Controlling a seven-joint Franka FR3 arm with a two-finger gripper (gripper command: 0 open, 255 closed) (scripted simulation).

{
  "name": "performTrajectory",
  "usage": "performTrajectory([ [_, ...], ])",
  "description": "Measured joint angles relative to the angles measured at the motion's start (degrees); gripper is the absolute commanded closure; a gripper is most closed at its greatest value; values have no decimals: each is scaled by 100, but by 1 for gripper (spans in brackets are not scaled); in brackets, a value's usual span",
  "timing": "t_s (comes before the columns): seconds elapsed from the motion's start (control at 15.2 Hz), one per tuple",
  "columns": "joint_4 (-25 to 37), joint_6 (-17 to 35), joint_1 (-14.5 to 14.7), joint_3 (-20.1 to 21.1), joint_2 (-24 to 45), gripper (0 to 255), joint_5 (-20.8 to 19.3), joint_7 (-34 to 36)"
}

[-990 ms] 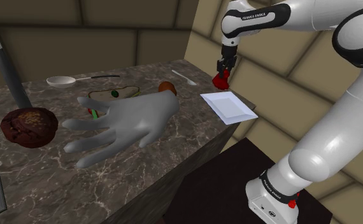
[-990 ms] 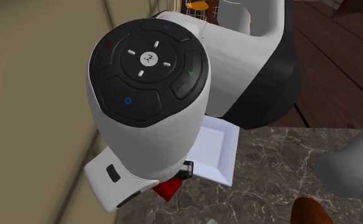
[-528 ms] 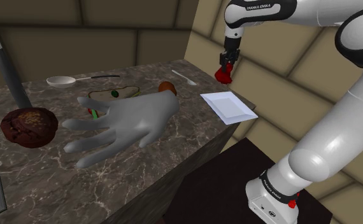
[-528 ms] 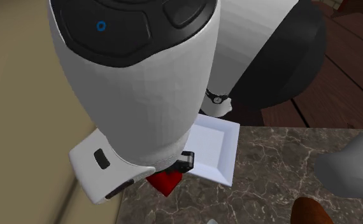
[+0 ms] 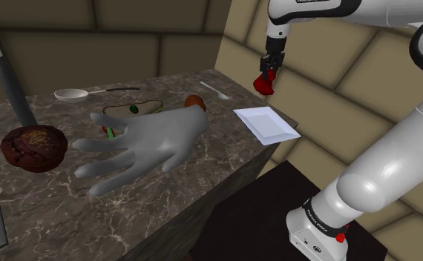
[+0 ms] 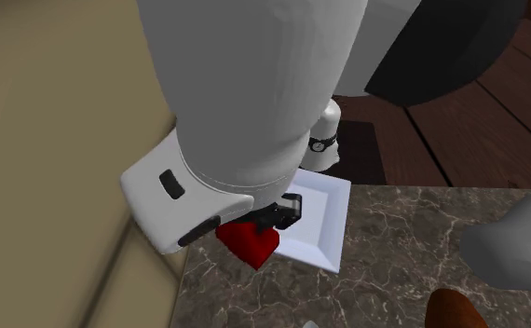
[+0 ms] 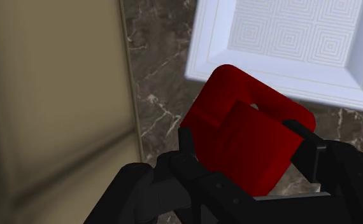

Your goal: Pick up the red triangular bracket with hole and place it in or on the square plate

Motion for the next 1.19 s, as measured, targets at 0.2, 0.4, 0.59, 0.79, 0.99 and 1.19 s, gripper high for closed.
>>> performTrajectory([
  [0.2, -702, -9, 91, 100, -678, 255, -41, 209],
  [0.4, -1271, -98, 137, 174, -1315, 255, -65, 330],
  [0.59, -1854, -183, 223, 323, -1944, 255, -26, 556],
  [0.79, -2229, -167, 258, 391, -2284, 255, -7, 665],
  [0.99, -2453, 40, 256, 385, -2294, 255, -15, 700],
  [1.19, -2672, 258, 260, 384, -2290, 255, -19, 745],
])
